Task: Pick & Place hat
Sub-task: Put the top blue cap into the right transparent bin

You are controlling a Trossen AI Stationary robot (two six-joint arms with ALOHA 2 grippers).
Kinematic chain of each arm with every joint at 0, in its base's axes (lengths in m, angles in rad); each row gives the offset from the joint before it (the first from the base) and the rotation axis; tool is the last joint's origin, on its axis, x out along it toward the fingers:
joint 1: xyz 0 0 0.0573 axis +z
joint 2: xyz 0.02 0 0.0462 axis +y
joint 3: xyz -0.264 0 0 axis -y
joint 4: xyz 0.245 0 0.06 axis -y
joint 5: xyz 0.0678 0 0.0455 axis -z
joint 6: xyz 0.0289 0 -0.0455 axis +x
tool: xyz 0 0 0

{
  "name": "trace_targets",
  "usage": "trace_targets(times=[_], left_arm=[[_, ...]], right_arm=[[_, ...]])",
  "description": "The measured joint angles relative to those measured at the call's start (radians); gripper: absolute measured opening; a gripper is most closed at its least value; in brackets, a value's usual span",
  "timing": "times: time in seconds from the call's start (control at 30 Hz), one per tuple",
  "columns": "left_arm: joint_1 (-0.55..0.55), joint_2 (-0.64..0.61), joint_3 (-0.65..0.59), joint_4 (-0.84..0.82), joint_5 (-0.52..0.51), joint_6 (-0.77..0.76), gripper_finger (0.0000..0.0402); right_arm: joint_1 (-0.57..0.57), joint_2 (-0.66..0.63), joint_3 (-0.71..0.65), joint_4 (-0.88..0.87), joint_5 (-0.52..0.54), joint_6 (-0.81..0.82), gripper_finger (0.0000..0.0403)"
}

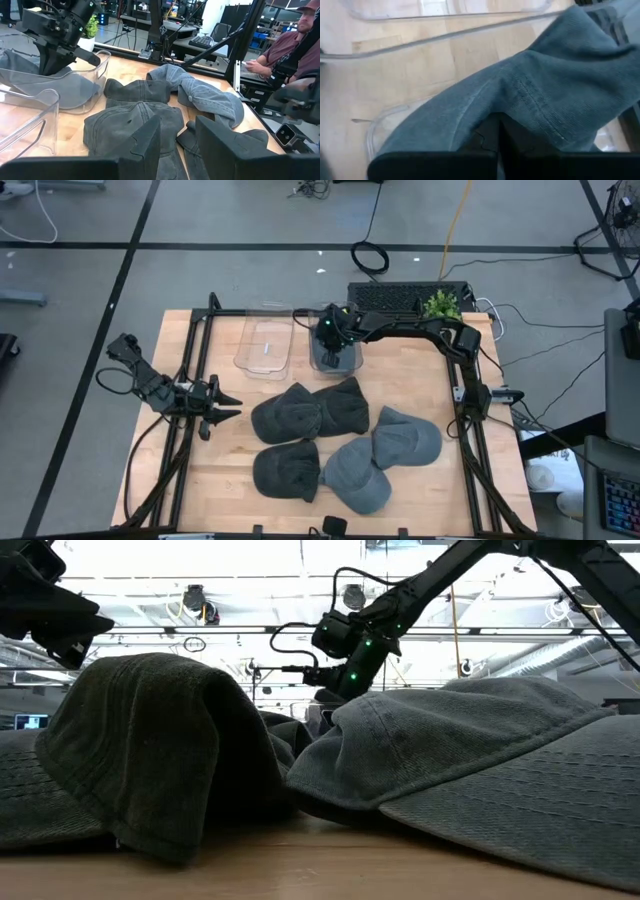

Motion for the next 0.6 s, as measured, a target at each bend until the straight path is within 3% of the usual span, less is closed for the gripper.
trace_targets(times=[0.27, 0.6], left_arm=[[0.000, 0.000, 0.000, 0.000, 0.000, 0.000, 0.0132], [0.000, 0.000, 0.000, 0.001, 0.000, 0.000, 0.0132]], right_arm=[[-0.004, 0.036, 0.001, -0.015, 0.006, 0.017, 0.0000], [0.036, -0.039, 0.000, 0.017, 0.037, 0.007, 0.0000]])
